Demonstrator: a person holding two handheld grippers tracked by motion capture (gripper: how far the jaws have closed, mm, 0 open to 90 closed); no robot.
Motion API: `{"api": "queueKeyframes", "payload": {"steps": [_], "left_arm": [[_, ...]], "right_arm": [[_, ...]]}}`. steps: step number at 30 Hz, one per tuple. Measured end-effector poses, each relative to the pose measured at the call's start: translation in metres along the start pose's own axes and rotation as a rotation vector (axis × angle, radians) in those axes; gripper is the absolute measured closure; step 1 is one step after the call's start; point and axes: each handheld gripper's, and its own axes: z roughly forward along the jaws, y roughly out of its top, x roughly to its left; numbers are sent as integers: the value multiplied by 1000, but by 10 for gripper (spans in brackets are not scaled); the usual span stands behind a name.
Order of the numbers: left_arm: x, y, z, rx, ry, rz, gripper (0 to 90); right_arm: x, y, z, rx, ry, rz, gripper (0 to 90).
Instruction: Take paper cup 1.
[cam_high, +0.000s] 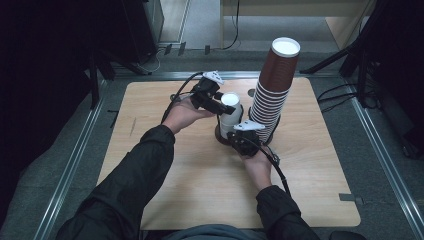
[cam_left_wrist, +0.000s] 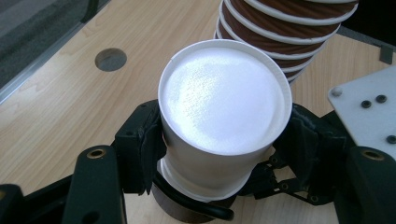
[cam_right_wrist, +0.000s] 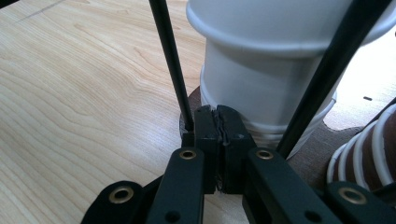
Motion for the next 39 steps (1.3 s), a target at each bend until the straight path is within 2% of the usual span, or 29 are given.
{"api": "queueKeyframes", "payload": {"steps": [3, 6, 10, 11, 13, 19, 29, 36, 39], "left_arm": [[0, 3, -4, 0, -1, -4, 346], [-1, 7, -10, -21, -1, -8, 347], [-5, 15, -22, -20, 16, 18, 348], [-6, 17, -26, -38, 19, 22, 348], [-6, 20, -31, -52, 8, 12, 348], [-12, 25, -44, -42, 17, 39, 348], [-18, 20, -59, -25, 10, 52, 348], [-30, 11, -69, -26, -8, 57, 347], [-34, 6, -72, -32, -16, 60, 347]], "right_arm": [[0, 1, 0, 4, -1, 2, 877], [0, 1, 0, 7, 1, 6, 877], [-1, 0, 0, 10, 8, 1, 876], [-1, 0, 0, 12, 10, 6, 876], [0, 0, 1, 14, 10, 2, 875], [0, -1, 0, 25, 22, 2, 875], [-4, -5, -14, 32, 51, -6, 876], [-7, -2, -26, 48, 116, -16, 852], [-6, -1, -32, 64, 146, -46, 842]]}}
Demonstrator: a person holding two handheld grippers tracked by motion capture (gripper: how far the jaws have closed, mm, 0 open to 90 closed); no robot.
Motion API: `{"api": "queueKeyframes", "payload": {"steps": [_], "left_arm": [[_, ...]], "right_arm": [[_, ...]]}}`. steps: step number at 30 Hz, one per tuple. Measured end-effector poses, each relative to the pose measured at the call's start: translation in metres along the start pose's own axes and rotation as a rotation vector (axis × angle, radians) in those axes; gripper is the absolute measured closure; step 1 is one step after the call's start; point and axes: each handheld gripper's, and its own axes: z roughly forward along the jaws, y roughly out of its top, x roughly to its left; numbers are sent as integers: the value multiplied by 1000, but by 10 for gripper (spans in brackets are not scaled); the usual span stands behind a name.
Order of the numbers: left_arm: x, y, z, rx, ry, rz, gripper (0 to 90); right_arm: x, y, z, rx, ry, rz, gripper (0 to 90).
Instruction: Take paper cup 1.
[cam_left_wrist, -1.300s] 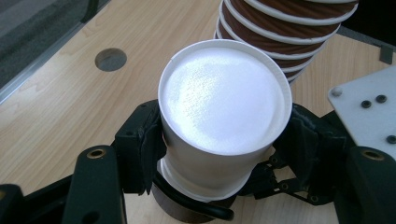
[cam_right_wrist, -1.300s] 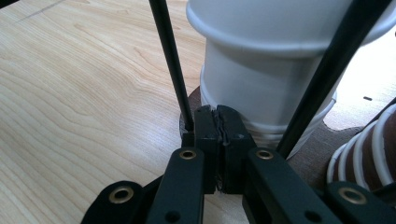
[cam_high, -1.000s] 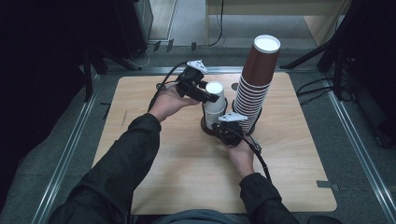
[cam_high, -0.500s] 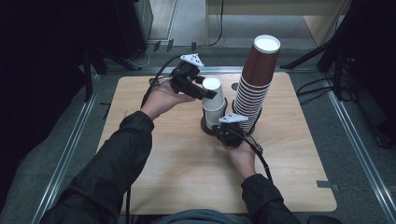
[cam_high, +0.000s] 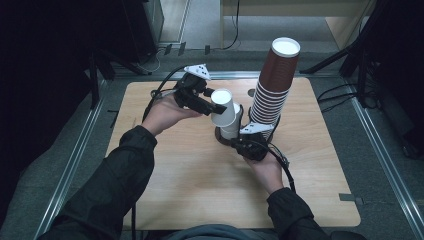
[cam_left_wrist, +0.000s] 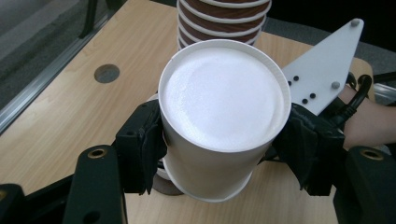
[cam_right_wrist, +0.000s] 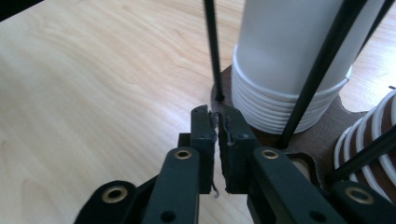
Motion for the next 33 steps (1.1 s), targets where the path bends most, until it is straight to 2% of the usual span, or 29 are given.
{"api": "queueKeyframes", "payload": {"steps": [4, 8, 9, 10, 12, 15, 19, 20, 21, 26, 28, 30, 31, 33], "left_arm": [[-5, -6, -4, 6, -8, 5, 346], [-10, -16, -5, 16, -22, 9, 346], [-10, -16, -5, 16, -22, 9, 346], [-12, -21, -6, 25, -28, 10, 346], [-13, -24, -6, 28, -27, 13, 345], [-17, -35, -8, 25, -39, 12, 345], [-19, -46, -9, 27, -56, 15, 344], [-19, -46, -9, 27, -56, 15, 344], [-20, -52, -8, 23, -64, 12, 344], [-24, -61, -7, 23, -75, 20, 344], [-28, -69, -5, 22, -90, 23, 344], [-30, -71, -4, 24, -91, 23, 344], [-32, -77, -1, 37, -88, 21, 343], [-33, -78, 0, 39, -86, 20, 343]], "right_arm": [[0, 1, -10, 7, 67, -16, 806], [0, 3, -22, -16, 100, -56, 770], [0, 3, -22, -16, 100, -56, 770], [-3, 4, -28, -38, 151, -42, 708], [-3, 7, -33, -23, 178, -26, 694], [-2, 10, -36, -16, 200, -63, 628], [-2, 8, -38, -4, 244, -117, 605], [-2, 8, -38, -4, 244, -117, 605], [-3, 7, -39, 4, 267, -133, 588], [-5, 6, -43, 4, 294, -149, 524], [-6, 5, -45, 10, 313, -160, 443], [-6, 5, -46, 7, 315, -165, 419], [-7, 5, -46, 2, 324, -165, 371], [-7, 5, -46, 2, 328, -161, 360]]}}
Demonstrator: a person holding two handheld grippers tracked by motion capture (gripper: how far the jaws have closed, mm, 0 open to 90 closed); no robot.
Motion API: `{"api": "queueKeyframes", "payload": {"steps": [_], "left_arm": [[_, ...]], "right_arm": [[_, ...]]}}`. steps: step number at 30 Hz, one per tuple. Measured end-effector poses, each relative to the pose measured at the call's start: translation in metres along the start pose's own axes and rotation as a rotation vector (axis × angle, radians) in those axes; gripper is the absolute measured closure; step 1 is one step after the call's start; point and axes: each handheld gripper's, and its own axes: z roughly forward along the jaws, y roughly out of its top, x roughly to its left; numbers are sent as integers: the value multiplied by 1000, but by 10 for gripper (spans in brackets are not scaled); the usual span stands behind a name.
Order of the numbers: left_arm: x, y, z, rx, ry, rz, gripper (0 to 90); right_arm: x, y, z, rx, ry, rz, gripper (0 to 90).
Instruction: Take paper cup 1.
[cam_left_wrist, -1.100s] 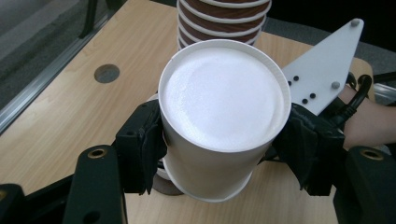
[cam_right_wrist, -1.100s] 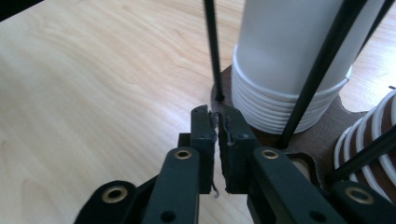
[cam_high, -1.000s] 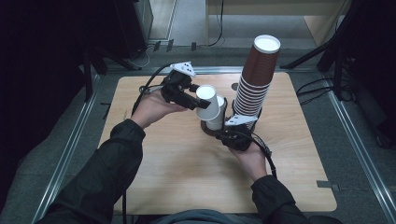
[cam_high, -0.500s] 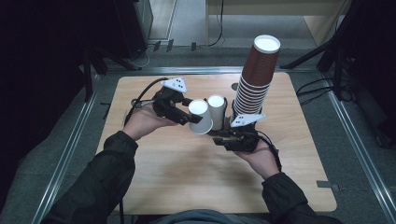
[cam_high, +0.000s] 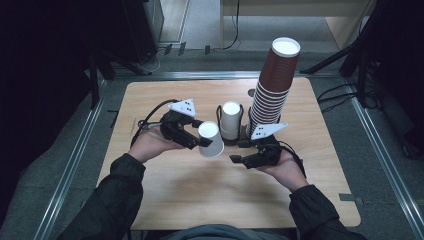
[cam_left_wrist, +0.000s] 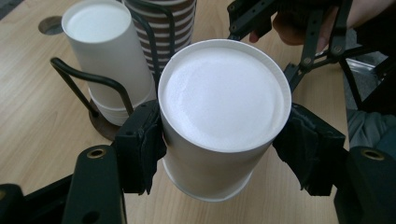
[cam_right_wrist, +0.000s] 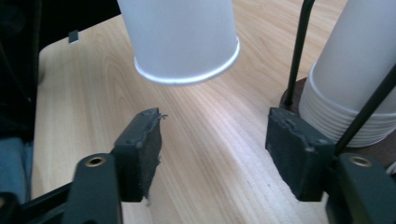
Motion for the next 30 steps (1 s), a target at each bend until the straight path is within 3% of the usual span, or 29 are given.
{"api": "queueKeyframes", "payload": {"steps": [2, 7, 19, 24, 30], "left_arm": [[-2, -8, 6, -5, -19, -20, 343], [-5, -16, 12, -11, -27, -20, 342], [-13, -23, 23, 38, -84, 24, 341], [-17, -22, 25, 36, -105, 39, 341], [-24, -20, 29, 33, -136, 57, 340]], "right_arm": [[0, -1, 1, 15, 24, 0, 330], [2, -2, 3, 36, 41, -31, 302], [9, -3, 6, 45, 91, -55, 237], [13, -3, 10, 45, 119, -94, 178], [18, -1, 18, 48, 163, -89, 169]]}}
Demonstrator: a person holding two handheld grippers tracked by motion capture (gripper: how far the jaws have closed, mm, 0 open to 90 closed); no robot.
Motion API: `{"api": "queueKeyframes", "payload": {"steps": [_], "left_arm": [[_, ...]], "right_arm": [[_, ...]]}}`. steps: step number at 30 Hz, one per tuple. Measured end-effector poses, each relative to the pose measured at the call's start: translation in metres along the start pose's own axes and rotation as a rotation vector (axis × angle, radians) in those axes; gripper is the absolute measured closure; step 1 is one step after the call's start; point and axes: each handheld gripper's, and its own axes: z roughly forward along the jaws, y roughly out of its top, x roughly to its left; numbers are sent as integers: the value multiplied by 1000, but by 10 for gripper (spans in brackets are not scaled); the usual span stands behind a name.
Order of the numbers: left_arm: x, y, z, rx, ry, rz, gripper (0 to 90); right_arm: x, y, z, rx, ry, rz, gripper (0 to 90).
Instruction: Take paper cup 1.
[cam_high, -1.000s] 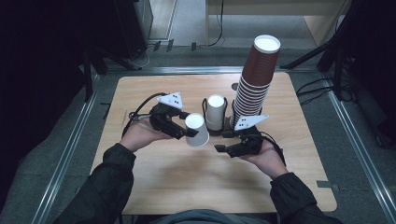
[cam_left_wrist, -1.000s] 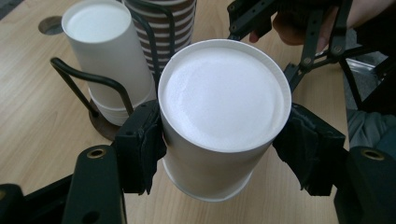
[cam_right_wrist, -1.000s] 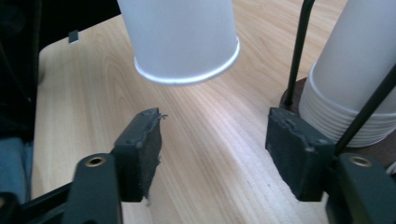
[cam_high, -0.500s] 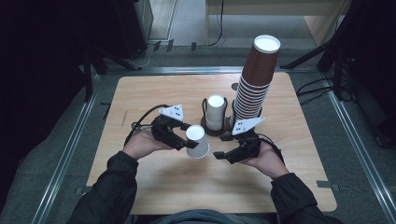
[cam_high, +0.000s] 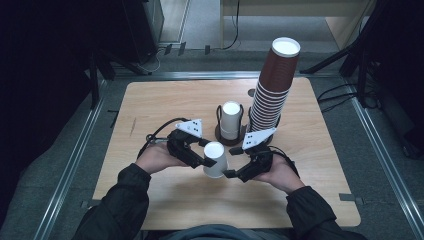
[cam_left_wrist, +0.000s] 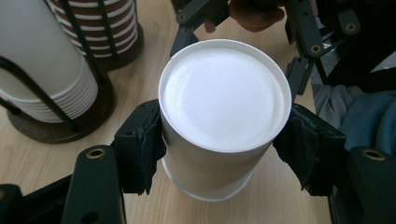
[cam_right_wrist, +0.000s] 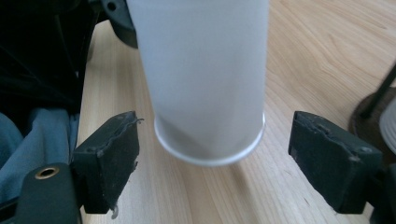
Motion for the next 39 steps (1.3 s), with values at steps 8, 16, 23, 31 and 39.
{"api": "queueKeyframes", "payload": {"steps": [8, 16, 23, 31, 39], "left_arm": [[-7, 4, 8, 11, -22, 32, 339], [-11, 6, 13, 10, -34, 45, 339], [-14, 9, 14, 7, -37, 56, 339], [-14, 9, 14, 10, -36, 52, 340], [-12, 8, 16, 17, -48, 23, 344]], "right_arm": [[6, 3, 14, 18, 25, -20, 167], [7, 4, 19, -2, 50, -9, 163], [7, 4, 22, 3, 53, -18, 164], [8, 4, 21, 4, 71, -19, 238], [9, 5, 21, 4, 70, -45, 280]]}}
